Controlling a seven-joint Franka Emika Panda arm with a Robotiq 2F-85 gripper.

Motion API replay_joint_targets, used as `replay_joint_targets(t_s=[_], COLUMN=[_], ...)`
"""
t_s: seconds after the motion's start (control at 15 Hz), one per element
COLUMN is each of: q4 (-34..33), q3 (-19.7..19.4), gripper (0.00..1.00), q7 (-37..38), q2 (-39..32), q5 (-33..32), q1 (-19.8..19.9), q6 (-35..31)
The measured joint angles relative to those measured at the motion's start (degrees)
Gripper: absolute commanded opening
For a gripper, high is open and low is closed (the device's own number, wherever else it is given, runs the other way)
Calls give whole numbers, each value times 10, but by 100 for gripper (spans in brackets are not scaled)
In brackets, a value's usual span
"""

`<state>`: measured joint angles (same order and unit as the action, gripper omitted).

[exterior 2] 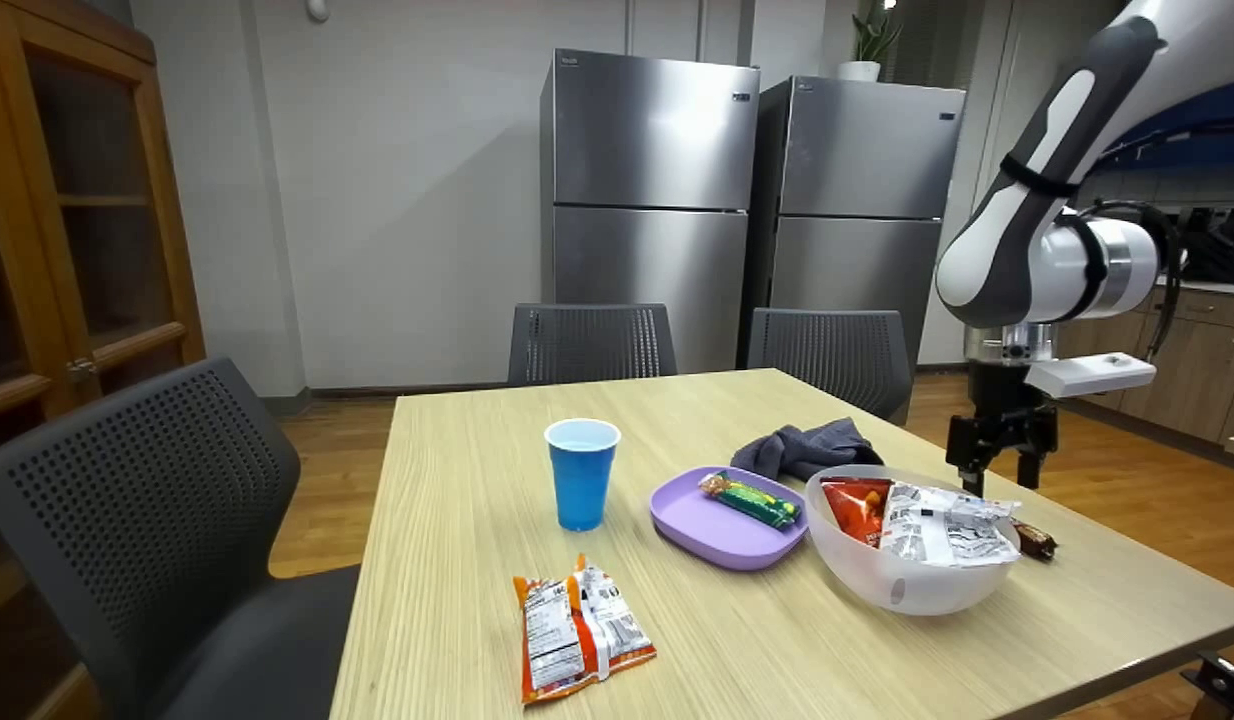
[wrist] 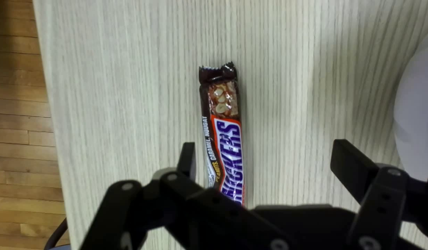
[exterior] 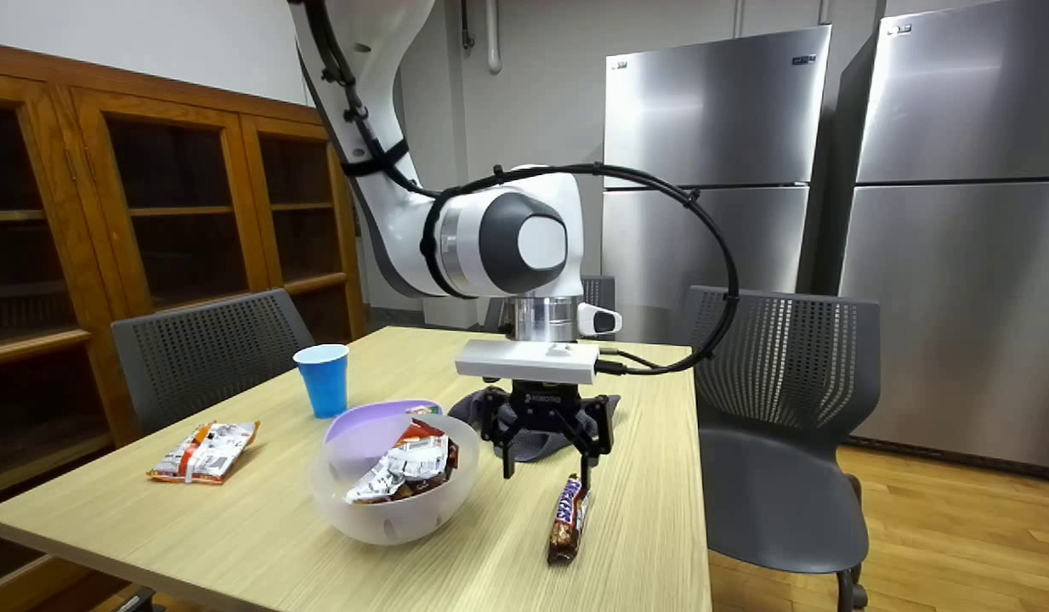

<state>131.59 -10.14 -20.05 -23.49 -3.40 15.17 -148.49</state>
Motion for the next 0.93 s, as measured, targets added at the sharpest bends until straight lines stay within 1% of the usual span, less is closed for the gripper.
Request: replay_joint_targets(t_s=[0.27, 0.93], q4=[-12, -13], q3=[1, 1], gripper=[100, 100], q7=[0, 0], q2=[-11, -11], q5=[0, 0], q1=[0, 1], q6=[0, 0])
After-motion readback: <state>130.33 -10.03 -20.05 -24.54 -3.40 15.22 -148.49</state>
